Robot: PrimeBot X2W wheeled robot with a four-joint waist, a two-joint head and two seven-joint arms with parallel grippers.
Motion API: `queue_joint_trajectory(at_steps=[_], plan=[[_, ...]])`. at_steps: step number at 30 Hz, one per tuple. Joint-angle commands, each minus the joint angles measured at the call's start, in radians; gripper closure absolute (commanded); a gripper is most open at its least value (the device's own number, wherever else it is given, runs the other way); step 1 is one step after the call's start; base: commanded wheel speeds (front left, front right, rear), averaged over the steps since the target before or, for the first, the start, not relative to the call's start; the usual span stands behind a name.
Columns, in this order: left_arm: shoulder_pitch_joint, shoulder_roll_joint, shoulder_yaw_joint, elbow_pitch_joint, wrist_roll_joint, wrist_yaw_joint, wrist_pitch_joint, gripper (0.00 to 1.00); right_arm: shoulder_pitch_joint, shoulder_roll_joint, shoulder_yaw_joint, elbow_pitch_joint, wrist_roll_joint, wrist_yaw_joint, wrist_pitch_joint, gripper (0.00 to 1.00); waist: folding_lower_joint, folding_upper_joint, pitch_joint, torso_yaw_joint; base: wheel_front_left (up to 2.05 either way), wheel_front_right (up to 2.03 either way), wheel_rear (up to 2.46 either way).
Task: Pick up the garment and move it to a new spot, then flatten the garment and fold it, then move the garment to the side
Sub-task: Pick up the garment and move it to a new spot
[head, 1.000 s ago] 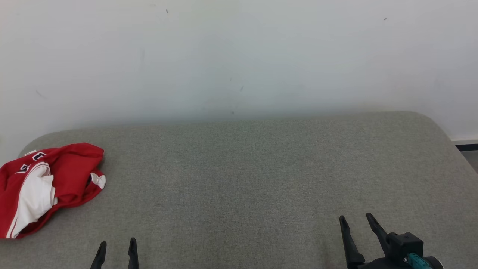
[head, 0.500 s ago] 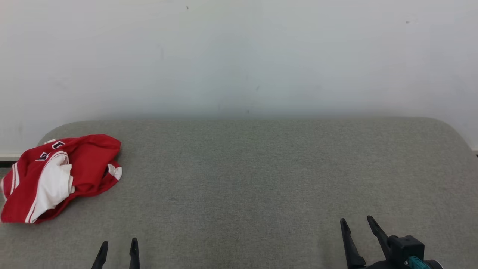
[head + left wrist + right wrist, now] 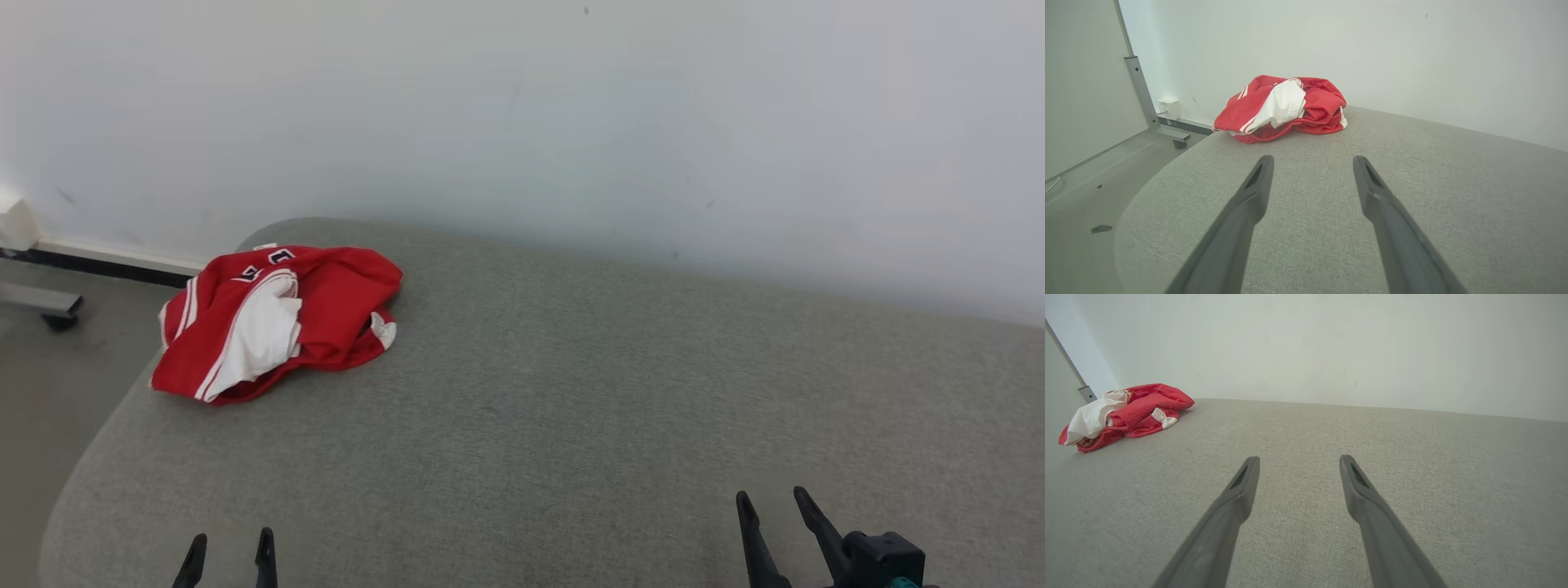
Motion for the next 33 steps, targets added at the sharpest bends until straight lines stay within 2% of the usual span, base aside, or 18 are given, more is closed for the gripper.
queue_joint_trajectory(at_steps=[1, 7, 22, 28, 33], plan=[[0.011, 0.006, 0.000, -0.006, -0.002, 0.003, 0.000, 0.00, -0.002, 0.001, 0.002, 0.005, 0.004, 0.001, -0.005, 0.00, 0.0000, 0.0000, 0.000, 0.102, 0.00, 0.00, 0.00], [0.024, 0.021, 0.012, -0.026, -0.011, 0.010, 0.005, 0.00, -0.026, 0.001, 0.034, 0.029, 0.029, 0.001, -0.022, 0.00, 0.0000, 0.0000, 0.007, 0.176, 0.00, 0.00, 0.00], [0.062, 0.025, 0.042, -0.066, -0.034, 0.041, -0.006, 0.00, -0.119, 0.000, 0.097, 0.106, 0.035, 0.001, -0.043, 0.00, 0.0000, 0.0000, 0.036, 0.201, 0.00, 0.00, 0.00], [0.058, 0.033, 0.038, -0.059, -0.040, 0.036, 0.000, 0.00, -0.114, 0.000, 0.104, 0.119, 0.039, 0.001, -0.052, 0.00, 0.0000, 0.0000, 0.035, 0.201, 0.00, 0.00, 0.00], [-0.025, 0.069, 0.034, -0.035, -0.060, 0.005, 0.054, 0.00, -0.100, 0.000, 0.096, 0.118, 0.033, 0.001, -0.053, 0.00, 0.0000, 0.0000, 0.044, 0.206, 0.00, 0.00, 0.00]])
